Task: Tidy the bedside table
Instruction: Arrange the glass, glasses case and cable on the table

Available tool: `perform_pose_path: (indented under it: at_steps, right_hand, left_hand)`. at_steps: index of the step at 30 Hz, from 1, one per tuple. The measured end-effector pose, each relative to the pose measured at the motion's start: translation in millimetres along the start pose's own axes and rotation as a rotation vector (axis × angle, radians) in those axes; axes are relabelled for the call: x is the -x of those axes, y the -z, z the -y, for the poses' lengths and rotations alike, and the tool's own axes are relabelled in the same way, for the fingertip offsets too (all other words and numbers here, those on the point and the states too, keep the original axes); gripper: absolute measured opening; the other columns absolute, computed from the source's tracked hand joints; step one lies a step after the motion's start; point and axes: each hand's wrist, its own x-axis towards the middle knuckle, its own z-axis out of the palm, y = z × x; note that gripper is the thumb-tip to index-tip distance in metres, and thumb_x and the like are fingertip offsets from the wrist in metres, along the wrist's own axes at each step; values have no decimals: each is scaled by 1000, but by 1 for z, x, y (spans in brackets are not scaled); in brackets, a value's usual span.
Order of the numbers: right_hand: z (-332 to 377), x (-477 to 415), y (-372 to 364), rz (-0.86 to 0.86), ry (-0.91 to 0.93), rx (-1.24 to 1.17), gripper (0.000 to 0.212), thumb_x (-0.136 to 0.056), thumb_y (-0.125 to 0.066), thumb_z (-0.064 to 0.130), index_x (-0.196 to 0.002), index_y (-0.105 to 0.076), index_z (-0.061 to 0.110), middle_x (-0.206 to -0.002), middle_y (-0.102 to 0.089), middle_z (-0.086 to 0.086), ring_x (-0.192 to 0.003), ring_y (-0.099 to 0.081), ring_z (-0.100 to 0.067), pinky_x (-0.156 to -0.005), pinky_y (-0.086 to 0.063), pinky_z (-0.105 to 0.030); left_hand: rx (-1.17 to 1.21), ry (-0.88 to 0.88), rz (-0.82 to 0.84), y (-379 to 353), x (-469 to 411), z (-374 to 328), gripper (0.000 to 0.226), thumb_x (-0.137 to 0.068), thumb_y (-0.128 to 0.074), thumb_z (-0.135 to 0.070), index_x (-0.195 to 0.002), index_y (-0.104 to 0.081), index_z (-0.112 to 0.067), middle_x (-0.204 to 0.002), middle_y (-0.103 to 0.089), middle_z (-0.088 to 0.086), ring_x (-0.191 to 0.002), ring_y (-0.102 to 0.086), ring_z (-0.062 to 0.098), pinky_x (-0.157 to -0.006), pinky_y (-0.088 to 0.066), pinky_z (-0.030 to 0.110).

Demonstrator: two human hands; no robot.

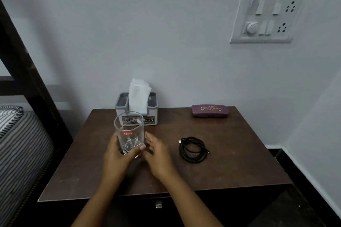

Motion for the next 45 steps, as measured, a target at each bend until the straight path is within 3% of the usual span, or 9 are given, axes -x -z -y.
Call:
perform_pose_path:
  at_steps: [4,14,18,23,26,31,36,39,45]
  right_hand:
    - [3,-2,0,25,8,-108,50,-81,-54,-10,-126,-57,12,-119,-65,-2,-107,-61,-5,-92,-47,-16]
    - [-2,18,-3,73,-63,-202,49,-83,-57,-8,-129,-53,11,-120,-61,0,-97,-59,12,-86,-44,-7]
    - [0,22,4,97,-70,-188,54,-85,-56,-6,-136,-44,8,-135,-53,-5,-119,-52,-7,-97,-41,-12]
    - [-7,26,14,-138,-79,-98,57,-94,-48,2,-144,-29,20,-149,-34,-3,-127,-37,-4,-111,-31,-25]
    - [-1,12,16,-219,-131,-57,64,-95,-44,7,-149,-12,22,-156,-18,-5,-142,-20,-15,-118,-22,-36]
    - [17,-25,25,-219,-246,-51,72,-91,-36,-3,-150,-1,18,-159,-1,-4,-146,-9,-20,-118,-16,-33]
    - [24,-57,23,-116,-233,-43,70,-88,-36,-5,-149,-17,23,-155,-22,-1,-142,-23,-17,-117,-24,-33]
    - [16,-68,16,-106,-166,-49,68,-82,-36,-6,-141,-35,29,-141,-47,1,-129,-44,-16,-110,-37,-37]
    - [10,-59,7,-101,-151,-83,68,-81,-35,-7,-140,-37,27,-140,-49,0,-127,-47,-14,-110,-38,-37]
  left_hand:
    - [27,-31,-9,2,-3,3,53,-58,-86,-14,-95,-56,-37,-95,-69,-10,-86,-67,5,-72,-53,14]
    - [77,-47,2,11,17,2,63,-51,-89,-22,-95,-56,-51,-92,-69,-29,-86,-67,-2,-75,-53,14]
    - [146,-17,63,14,20,-6,72,-39,-83,-48,-104,-52,-56,-103,-69,-20,-95,-65,-2,-81,-52,20]
    - [326,89,41,41,10,5,84,-64,-49,-82,-135,-42,-37,-144,-44,-9,-132,-41,7,-113,-29,37]
    - [398,185,45,47,-11,8,89,-74,-34,-78,-144,-30,-23,-151,-32,-3,-137,-31,10,-117,-17,34]
    - [375,247,109,36,-53,2,101,-67,-30,-84,-145,-28,-21,-153,-28,-3,-138,-31,13,-118,-16,40]
    - [405,180,245,21,-79,-4,69,-86,-17,-71,-122,-58,-28,-122,-65,4,-116,-59,20,-103,-40,41]
    - [418,187,226,19,-80,-7,69,-85,-19,-72,-120,-59,-28,-121,-66,4,-115,-59,22,-104,-40,45]
    - [367,174,200,25,-70,-1,70,-85,-17,-71,-128,-53,-29,-127,-62,-1,-120,-56,15,-109,-36,42]
